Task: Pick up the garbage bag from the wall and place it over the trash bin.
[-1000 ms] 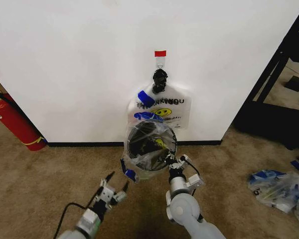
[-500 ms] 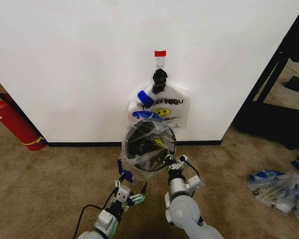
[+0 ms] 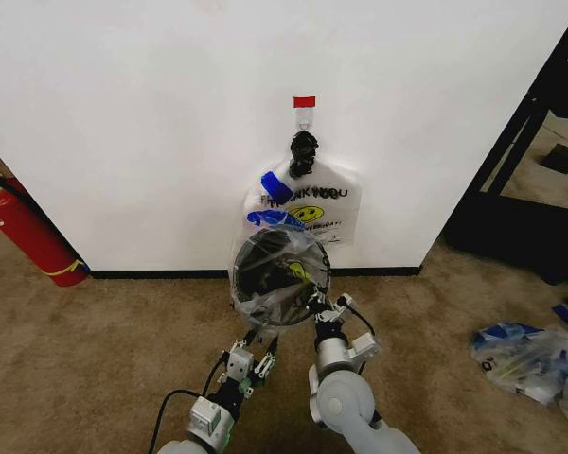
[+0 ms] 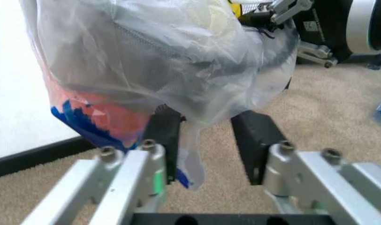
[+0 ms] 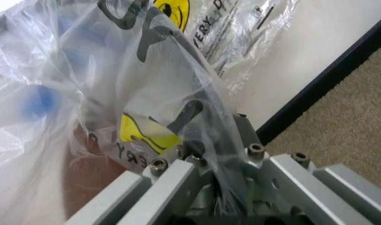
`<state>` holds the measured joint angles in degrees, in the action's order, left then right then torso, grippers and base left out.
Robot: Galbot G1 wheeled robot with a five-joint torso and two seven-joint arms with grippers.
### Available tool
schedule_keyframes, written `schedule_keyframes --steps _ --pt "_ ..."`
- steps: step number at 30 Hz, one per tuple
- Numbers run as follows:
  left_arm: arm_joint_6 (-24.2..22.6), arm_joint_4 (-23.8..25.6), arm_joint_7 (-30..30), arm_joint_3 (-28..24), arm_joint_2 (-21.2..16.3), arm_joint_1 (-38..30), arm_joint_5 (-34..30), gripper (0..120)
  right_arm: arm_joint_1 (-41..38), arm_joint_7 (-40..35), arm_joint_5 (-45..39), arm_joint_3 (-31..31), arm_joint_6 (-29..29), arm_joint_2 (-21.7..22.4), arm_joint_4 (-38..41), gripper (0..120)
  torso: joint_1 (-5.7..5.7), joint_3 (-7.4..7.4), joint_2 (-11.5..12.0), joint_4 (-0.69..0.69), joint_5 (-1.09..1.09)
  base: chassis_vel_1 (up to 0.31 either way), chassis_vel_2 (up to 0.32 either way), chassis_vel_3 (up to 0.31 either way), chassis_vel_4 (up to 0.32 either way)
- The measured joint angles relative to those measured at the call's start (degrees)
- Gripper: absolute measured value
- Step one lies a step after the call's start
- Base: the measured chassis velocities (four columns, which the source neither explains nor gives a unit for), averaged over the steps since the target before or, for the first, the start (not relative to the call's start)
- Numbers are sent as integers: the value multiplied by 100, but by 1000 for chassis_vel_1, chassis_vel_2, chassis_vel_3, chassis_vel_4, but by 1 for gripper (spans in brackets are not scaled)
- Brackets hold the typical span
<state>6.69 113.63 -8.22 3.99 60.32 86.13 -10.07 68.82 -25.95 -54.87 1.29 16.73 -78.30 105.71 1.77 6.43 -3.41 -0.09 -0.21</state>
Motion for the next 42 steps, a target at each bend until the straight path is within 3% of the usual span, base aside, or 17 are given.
schedule_keyframes --steps 7,25,42 --pt "100 -203 107 34 7 -38 285 0 28 -5 64 -2 0 -26 -1 0 0 0 0 0 0 0 0 0 0" --pt "173 -834 164 109 48 -269 1032 0 61 -78 85 49 -13 -72 90 0 0 0 0 0 0 0 0 0 0" --pt "-133 -1336 -667 140 107 -647 1100 0 172 -122 120 162 -79 6 135 0 0 0 0 -1 -1 0 0 0 0"
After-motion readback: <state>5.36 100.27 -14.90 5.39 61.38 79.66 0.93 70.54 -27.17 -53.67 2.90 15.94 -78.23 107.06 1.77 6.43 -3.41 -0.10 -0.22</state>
